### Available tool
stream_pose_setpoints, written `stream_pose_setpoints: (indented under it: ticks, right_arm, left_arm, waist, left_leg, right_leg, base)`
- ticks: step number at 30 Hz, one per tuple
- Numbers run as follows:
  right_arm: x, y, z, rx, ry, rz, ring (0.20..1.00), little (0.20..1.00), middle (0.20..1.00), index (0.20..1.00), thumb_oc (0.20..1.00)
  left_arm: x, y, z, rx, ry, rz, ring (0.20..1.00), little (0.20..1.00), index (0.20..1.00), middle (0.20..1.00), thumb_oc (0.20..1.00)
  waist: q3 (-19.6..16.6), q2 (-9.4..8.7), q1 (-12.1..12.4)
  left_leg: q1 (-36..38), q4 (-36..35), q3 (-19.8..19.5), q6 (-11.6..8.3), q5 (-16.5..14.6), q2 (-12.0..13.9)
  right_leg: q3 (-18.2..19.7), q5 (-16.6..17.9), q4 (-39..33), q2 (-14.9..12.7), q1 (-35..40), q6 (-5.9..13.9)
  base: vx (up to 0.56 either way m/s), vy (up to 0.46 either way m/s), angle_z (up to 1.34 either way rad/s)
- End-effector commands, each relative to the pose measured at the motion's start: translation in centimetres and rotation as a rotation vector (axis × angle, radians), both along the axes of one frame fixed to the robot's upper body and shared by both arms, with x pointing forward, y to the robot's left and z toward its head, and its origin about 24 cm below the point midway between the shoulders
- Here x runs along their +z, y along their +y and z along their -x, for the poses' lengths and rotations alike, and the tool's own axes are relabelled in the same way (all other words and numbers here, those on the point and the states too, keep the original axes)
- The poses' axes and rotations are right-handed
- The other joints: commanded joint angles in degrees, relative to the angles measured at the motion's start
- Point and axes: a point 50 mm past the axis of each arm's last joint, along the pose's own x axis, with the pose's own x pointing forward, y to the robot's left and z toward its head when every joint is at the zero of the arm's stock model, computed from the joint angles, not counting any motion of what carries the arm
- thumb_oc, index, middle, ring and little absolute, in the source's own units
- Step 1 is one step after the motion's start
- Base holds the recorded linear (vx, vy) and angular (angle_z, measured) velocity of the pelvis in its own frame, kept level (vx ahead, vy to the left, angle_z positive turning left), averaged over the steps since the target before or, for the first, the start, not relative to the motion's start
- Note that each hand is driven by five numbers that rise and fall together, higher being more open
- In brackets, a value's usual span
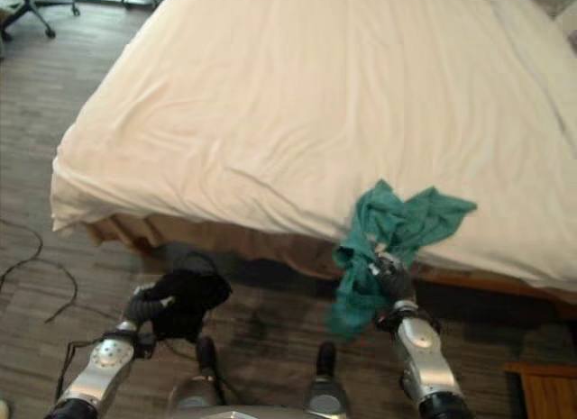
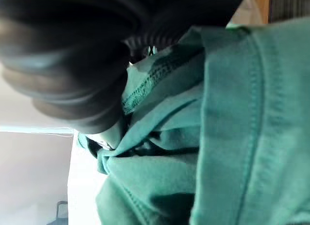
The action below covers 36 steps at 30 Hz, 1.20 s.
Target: Tidy up the quilt and then pick up the clothes from the bed and put them into the laundry hamper.
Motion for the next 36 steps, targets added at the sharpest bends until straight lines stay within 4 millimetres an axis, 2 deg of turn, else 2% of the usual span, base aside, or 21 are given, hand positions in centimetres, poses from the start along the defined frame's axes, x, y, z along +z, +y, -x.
stream_pose_setpoints:
  ticks: [1, 3, 6, 7, 8, 9, 12, 13, 16, 17, 19, 20, 21, 24, 28, 29, 30, 32, 33, 34, 36]
  right_arm:
    - [-2.0, 3.0, 0.3, 0.133, 0.088, -0.034, 0.200, 0.200, 0.200, 0.200, 0.200]
    - [-4.0, 4.0, 1.2, 0.182, 0.199, 0.019, 0.200, 0.200, 0.200, 0.200, 0.200]
    - [-5.0, 4.5, 1.4, 0.236, 0.258, 0.094, 0.200, 0.200, 0.200, 0.200, 0.200]
    - [-5.0, 4.4, 1.0, 0.249, 0.268, 0.124, 0.200, 0.200, 0.200, 0.200, 0.200]
    - [-5.0, 4.2, 0.8, 0.248, 0.268, 0.139, 0.200, 0.200, 0.200, 0.200, 0.200]
    - [-5.0, 4.0, 0.8, 0.257, 0.270, 0.149, 0.200, 0.200, 0.200, 0.200, 0.200]
    - [-4.8, 3.8, 0.1, 0.271, 0.265, 0.178, 0.200, 0.200, 0.200, 0.200, 0.200]
    - [-3.9, 4.1, -1.6, 0.313, 0.224, 0.237, 0.200, 0.200, 0.200, 0.200, 0.200]
    - [-2.7, 3.7, -3.1, 0.321, 0.172, 0.302, 0.200, 0.200, 0.200, 0.200, 0.200]
    - [-1.9, 1.7, -3.7, 0.261, 0.153, 0.350, 0.200, 0.200, 0.200, 0.200, 0.200]
    - [-1.8, 0.2, -3.7, 0.209, 0.171, 0.393, 0.200, 0.200, 0.200, 0.200, 0.200]
    - [-1.9, -0.3, -3.4, 0.181, 0.176, 0.386, 0.200, 0.200, 0.200, 0.200, 0.200]
    - [-2.2, -0.6, -2.8, 0.166, 0.192, 0.382, 0.200, 0.200, 0.200, 0.200, 0.200]
    - [-3.3, -1.8, -0.5, 0.101, 0.254, 0.360, 0.200, 0.200, 0.200, 0.200, 0.200]
    - [-3.9, -2.3, 0.6, 0.057, 0.282, 0.365, 0.200, 0.200, 0.200, 0.200, 0.200]
    - [-4.1, -2.4, 1.0, 0.026, 0.292, 0.343, 0.200, 0.200, 0.200, 0.200, 0.200]
    - [-4.1, -2.4, 1.1, 0.026, 0.292, 0.343, 0.200, 0.200, 0.200, 0.200, 0.200]
    - [-4.0, -1.6, 0.8, 0.027, 0.271, 0.332, 0.200, 0.200, 0.200, 0.200, 0.200]
    - [-4.0, -1.5, 0.6, 0.010, 0.268, 0.326, 0.200, 0.200, 0.200, 0.200, 0.200]
    - [-4.0, -1.5, 0.6, 0.010, 0.268, 0.326, 0.200, 0.200, 0.200, 0.200, 0.200]
    - [-4.1, -1.8, 0.7, -0.019, 0.271, 0.322, 0.200, 0.200, 0.200, 0.200, 0.200]
  left_arm:
    - [1.5, 0.2, -2.3, 0.004, -0.103, -0.044, 0.200, 0.200, 0.200, 0.200, 0.200]
    - [0.8, -0.3, -2.1, 0.037, -0.082, -0.027, 0.200, 0.200, 0.200, 0.200, 0.200]
    - [0.0, -1.4, -2.0, 0.049, -0.059, 0.003, 0.200, 0.200, 0.200, 0.200, 0.200]
    - [-0.7, -2.5, -2.1, 0.045, -0.028, 0.027, 0.200, 0.200, 0.200, 0.200, 0.200]
    - [-1.0, -2.6, -2.2, 0.047, -0.014, 0.033, 0.200, 0.200, 0.200, 0.200, 0.200]
    - [-1.1, -2.6, -2.2, 0.049, -0.010, 0.034, 0.200, 0.200, 0.200, 0.200, 0.200]
    - [-1.3, -2.7, -2.2, 0.036, 0.001, 0.012, 0.200, 0.200, 0.200, 0.200, 0.200]
    - [-1.3, -2.6, -2.1, 0.112, -0.022, 0.049, 0.200, 0.200, 0.200, 0.200, 0.200]
    - [-1.1, -2.6, -2.1, 0.192, -0.059, 0.111, 0.200, 0.200, 0.200, 0.200, 0.200]
    - [-0.9, -3.1, -2.5, 0.217, -0.071, 0.156, 0.200, 0.200, 0.200, 0.200, 0.200]
    - [-1.3, -2.8, -2.4, 0.249, -0.050, 0.164, 0.200, 0.200, 0.200, 0.200, 0.200]
    - [-1.7, -2.5, -1.9, 0.279, -0.024, 0.158, 0.200, 0.200, 0.200, 0.200, 0.200]
    - [-1.9, -2.3, -1.7, 0.283, -0.015, 0.161, 0.200, 0.200, 0.200, 0.200, 0.200]
    - [-2.8, -2.1, -0.6, 0.317, 0.034, 0.159, 0.200, 0.200, 0.200, 0.200, 0.200]
    - [-3.4, -2.4, 0.0, 0.314, 0.073, 0.144, 0.200, 0.200, 0.200, 0.200, 0.200]
    - [-3.4, -2.0, -0.2, 0.303, 0.086, 0.109, 0.200, 0.200, 0.200, 0.200, 0.200]
    - [-3.4, -2.0, -0.2, 0.303, 0.086, 0.109, 0.200, 0.200, 0.200, 0.200, 0.200]
    - [-3.0, -1.2, -0.5, 0.303, 0.077, 0.049, 0.200, 0.200, 0.200, 0.200, 0.200]
    - [-3.0, -1.3, -0.7, 0.299, 0.075, 0.038, 0.200, 0.200, 0.200, 0.200, 0.200]
    - [-3.0, -1.3, -0.7, 0.299, 0.075, 0.038, 0.200, 0.200, 0.200, 0.200, 0.200]
    - [-2.9, -1.3, -1.2, 0.291, 0.072, 0.029, 0.200, 0.200, 0.200, 0.200, 0.200]
  waist:
    - [2.7, -0.85, 0.8]
    - [3.2, -0.20, 1.4]
    - [3.7, 0.85, 1.5]
    - [3.7, 2.44, 0.7]
    - [4.0, 2.92, 0.6]
    - [4.1, 2.81, 0.7]
    - [4.0, 3.15, 1.6]
    - [3.6, 4.47, 2.8]
    - [4.1, 5.53, 5.1]
    - [5.0, 6.46, 5.7]
    - [4.8, 6.41, 4.6]
    - [4.6, 5.81, 3.8]
    - [4.3, 5.38, 3.3]
    - [4.0, 4.82, 2.3]
    - [3.7, 4.76, 2.6]
    - [4.4, 4.03, 3.0]
    - [4.3, 3.94, 3.1]
    - [7.5, 3.83, 2.8]
    - [7.9, 4.02, 2.4]
    - [7.9, 4.01, 2.4]
    - [8.3, 4.35, 1.8]
  left_leg:
    - [8.0, 0.0, 0.9, 4.22, -7.7, -3.7]
    - [8.8, 0.0, -0.5, 4.97, -8.2, -4.7]
    - [8.5, 0.0, -4.1, 5.10, -8.2, -4.9]
    - [7.4, 0.0, -9.2, 5.11, -7.2, -5.2]
    - [6.4, 0.0, -13.1, 5.45, -6.7, -7.0]
    - [5.6, 0.0, -14.8, 5.50, -6.9, -8.1]
    - [4.7, 0.0, -19.7, 6.05, -7.0, -10.3]
    - [3.3, 0.0, -22.0, 6.15, -6.0, -10.8]
    - [2.7, 0.0, -22.9, 5.59, -5.0, -11.5]
    - [0.4, 0.0, -17.8, 4.46, -3.7, -10.5]
    - [0.8, 2.0, -4.0, 4.06, -4.4, -6.3]
    - [1.5, 3.9, 1.0, 3.68, -5.1, -4.3]
    - [1.6, 5.9, 2.6, 3.36, -5.5, -3.4]
    - [2.9, 9.0, 4.5, 2.18, -7.3, -2.1]
    - [4.9, 4.5, 3.0, 2.94, -6.6, -3.2]
    - [5.6, 2.6, 2.6, 4.19, -6.7, -3.8]
    - [5.7, 2.5, 2.7, 4.25, -6.7, -3.9]
    - [6.7, 0.6, 2.2, 6.22, -6.4, -4.2]
    - [6.8, 0.1, 0.6, 6.27, -6.5, -4.5]
    - [6.8, 0.1, 0.6, 6.27, -6.5, -4.5]
    - [6.8, 0.0, -1.9, 6.08, -6.7, -5.0]
  right_leg:
    - [0.4, -0.8, 10.8, 0.3, -1.8, 2.86]
    - [0.4, 0.3, 15.9, -0.7, -2.7, 2.80]
    - [4.5, -1.9, 17.4, 2.3, -4.1, 2.05]
    - [14.7, -9.3, 15.8, 9.9, -5.4, -0.45]
    - [20.6, -10.5, 13.0, 13.1, -5.5, -1.27]
    - [22.8, -9.8, 11.5, 14.2, -5.6, -2.06]
    - [21.1, -8.4, 6.9, 12.6, -3.0, -3.03]
    - [19.4, -7.2, 3.2, 11.7, -2.0, -2.67]
    - [17.1, -6.5, 0.7, 10.5, -0.9, -2.84]
    - [11.9, -7.0, -0.7, 7.9, 0.0, -2.61]
    - [5.9, -7.3, -1.0, 5.4, 1.1, -2.01]
    - [2.9, -7.4, -0.9, 4.5, 2.0, -1.88]
    - [0.8, -7.4, -0.8, 4.0, 2.7, -2.24]
    - [-4.3, -8.7, -0.1, 2.6, 5.0, -2.61]
    - [-8.1, -9.6, 3.5, 1.6, 4.9, -2.26]
    - [-9.1, -10.2, 10.3, 0.5, 3.0, -1.82]
    - [-9.0, -10.4, 10.7, 0.3, 2.8, -1.75]
    - [-5.1, -7.2, 23.9, -1.0, -5.5, 0.07]
    - [-1.1, -8.2, 23.5, 1.3, -7.1, -0.14]
    - [-1.1, -8.3, 23.6, 1.3, -7.1, -0.15]
    - [5.1, -10.1, 18.4, 4.5, -6.9, -0.37]
  base:
    - [0.03, 0.190, 0.23]
    - [0.04, 0.113, 0.30]
    - [0.05, 0.022, 0.85]
    - [0.10, -0.004, 1.43]
    - [0.13, -0.014, 1.60]
    - [0.08, -0.069, 2.49]
    - [0.05, -0.150, 1.83]
    - [0.06, -0.141, 1.09]
    - [-0.01, -0.070, 0.82]
    - [-0.15, 0.019, 1.06]
    - [-0.13, 0.039, 2.16]
    - [-0.06, -0.022, 1.81]
    - [-0.06, 0.000, 1.41]
    - [0.01, 0.045, 1.52]
    - [0.05, 0.160, 1.18]
    - [0.03, 0.132, 0.79]
    - [0.04, 0.224, 0.77]
    - [-0.13, 0.195, 0.49]
    - [-0.14, 0.110, 0.41]
    - [0.02, 0.015, 0.53]
    - [0.04, -0.058, 0.57]
